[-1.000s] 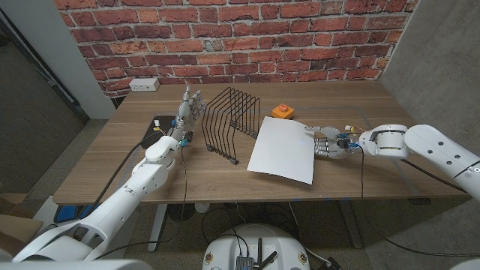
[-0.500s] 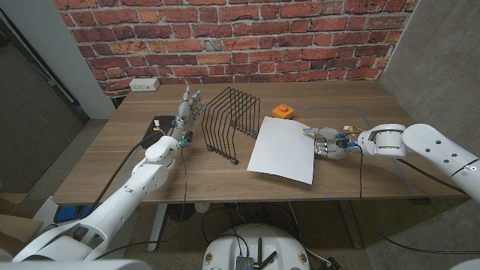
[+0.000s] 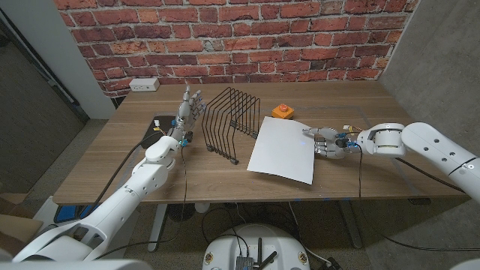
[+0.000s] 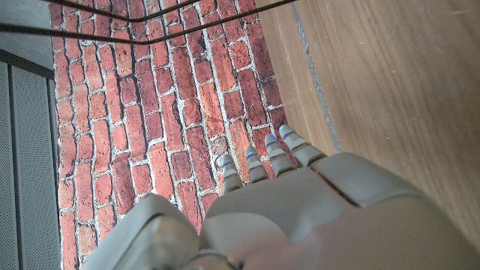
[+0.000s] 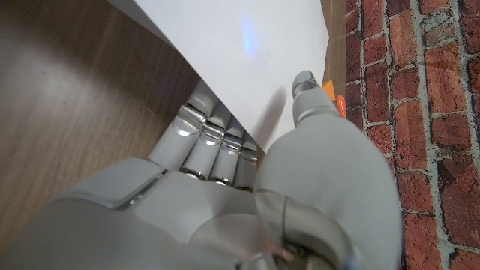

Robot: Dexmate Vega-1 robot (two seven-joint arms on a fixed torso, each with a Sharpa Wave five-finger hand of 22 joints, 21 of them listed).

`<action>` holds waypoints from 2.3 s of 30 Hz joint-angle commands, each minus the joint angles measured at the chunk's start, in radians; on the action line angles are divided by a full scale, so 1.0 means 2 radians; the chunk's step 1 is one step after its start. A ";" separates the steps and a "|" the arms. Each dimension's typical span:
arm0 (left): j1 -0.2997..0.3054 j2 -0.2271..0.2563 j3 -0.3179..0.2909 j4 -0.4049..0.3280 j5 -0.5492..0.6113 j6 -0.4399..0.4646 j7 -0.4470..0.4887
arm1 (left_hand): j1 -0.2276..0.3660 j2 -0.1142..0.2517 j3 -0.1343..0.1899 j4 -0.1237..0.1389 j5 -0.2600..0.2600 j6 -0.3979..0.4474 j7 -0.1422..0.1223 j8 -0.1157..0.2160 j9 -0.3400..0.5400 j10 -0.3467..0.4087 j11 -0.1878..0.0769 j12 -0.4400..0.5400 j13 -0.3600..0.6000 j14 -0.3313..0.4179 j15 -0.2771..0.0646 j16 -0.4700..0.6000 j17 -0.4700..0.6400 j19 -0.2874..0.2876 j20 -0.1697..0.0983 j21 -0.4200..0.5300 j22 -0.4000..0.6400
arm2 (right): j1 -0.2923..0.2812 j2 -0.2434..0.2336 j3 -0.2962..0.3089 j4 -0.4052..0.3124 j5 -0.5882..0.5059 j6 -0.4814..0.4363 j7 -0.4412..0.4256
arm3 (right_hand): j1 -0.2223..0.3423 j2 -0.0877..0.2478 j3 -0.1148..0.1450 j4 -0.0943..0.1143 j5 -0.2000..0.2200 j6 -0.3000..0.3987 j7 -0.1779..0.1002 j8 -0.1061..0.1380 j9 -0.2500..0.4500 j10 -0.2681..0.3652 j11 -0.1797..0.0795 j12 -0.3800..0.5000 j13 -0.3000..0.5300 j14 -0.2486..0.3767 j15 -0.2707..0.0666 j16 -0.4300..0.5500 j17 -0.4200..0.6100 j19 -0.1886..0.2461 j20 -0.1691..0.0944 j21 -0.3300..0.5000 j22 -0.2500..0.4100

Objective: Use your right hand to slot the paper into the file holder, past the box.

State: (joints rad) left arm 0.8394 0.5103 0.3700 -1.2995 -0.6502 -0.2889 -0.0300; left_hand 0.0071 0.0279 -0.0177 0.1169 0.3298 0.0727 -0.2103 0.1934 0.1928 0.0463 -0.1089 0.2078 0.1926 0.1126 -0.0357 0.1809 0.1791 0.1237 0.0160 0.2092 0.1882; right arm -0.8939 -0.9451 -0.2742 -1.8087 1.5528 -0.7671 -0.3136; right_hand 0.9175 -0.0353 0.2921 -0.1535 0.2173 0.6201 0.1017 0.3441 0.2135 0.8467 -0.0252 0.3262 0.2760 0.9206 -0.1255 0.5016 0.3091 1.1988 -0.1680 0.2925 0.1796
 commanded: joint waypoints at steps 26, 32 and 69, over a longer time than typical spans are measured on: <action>0.000 0.000 0.000 0.000 0.000 0.000 0.000 | 0.000 0.004 0.001 0.003 0.001 0.000 -0.004 0.003 0.003 0.000 -0.003 0.004 0.003 0.005 0.000 0.003 0.001 0.004 -0.001 0.004 0.003 | -0.004 0.002 0.004 0.001 -0.002 -0.004 -0.004 | 0.032 0.012 0.004 0.000 -0.004 0.093 -0.035 0.035 0.004 0.057 -0.029 0.006 0.002 0.050 -0.045 0.002 -0.008 0.025 -0.012 0.012 0.003; 0.000 0.000 0.000 0.000 0.000 0.000 0.000 | 0.000 0.004 0.001 0.003 0.001 0.000 -0.004 0.003 0.003 0.000 -0.004 0.004 0.003 0.005 0.000 0.003 0.001 0.003 -0.001 0.004 0.003 | -0.003 0.003 0.004 0.002 -0.003 -0.004 -0.003 | 0.031 0.017 0.004 0.003 -0.005 0.119 -0.044 0.047 0.004 0.075 -0.033 0.010 0.004 0.063 -0.043 0.003 -0.006 0.028 -0.013 0.014 0.003; 0.000 0.000 0.000 0.000 0.000 0.000 0.000 | 0.000 0.004 0.001 0.003 0.001 0.000 -0.004 0.003 0.003 -0.001 -0.003 0.003 0.003 0.004 0.001 0.003 0.001 0.003 -0.001 0.004 0.003 | -0.002 -0.011 0.009 -0.010 -0.006 -0.009 0.005 | 0.045 0.033 0.015 -0.002 -0.015 0.152 -0.067 0.060 0.000 0.114 -0.058 0.015 0.018 0.104 -0.049 0.000 0.003 0.038 -0.021 0.023 0.004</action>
State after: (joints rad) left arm 0.8396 0.5109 0.3696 -1.2992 -0.6502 -0.2889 -0.0302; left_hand 0.0072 0.0279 -0.0177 0.1169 0.3298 0.0727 -0.2103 0.1934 0.1929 0.0463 -0.1089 0.2078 0.1927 0.1126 -0.0357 0.1809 0.1791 0.1237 0.0160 0.2092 0.1882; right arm -0.8917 -0.9529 -0.2645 -1.8124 1.5512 -0.7874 -0.3185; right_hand 1.0016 0.0281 0.3133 -0.1579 0.1885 0.9139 -0.0282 0.4598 0.2136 1.0630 -0.1410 0.3521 0.3091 1.1142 -0.2073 0.5025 0.3114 1.2755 -0.2090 0.3311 0.1839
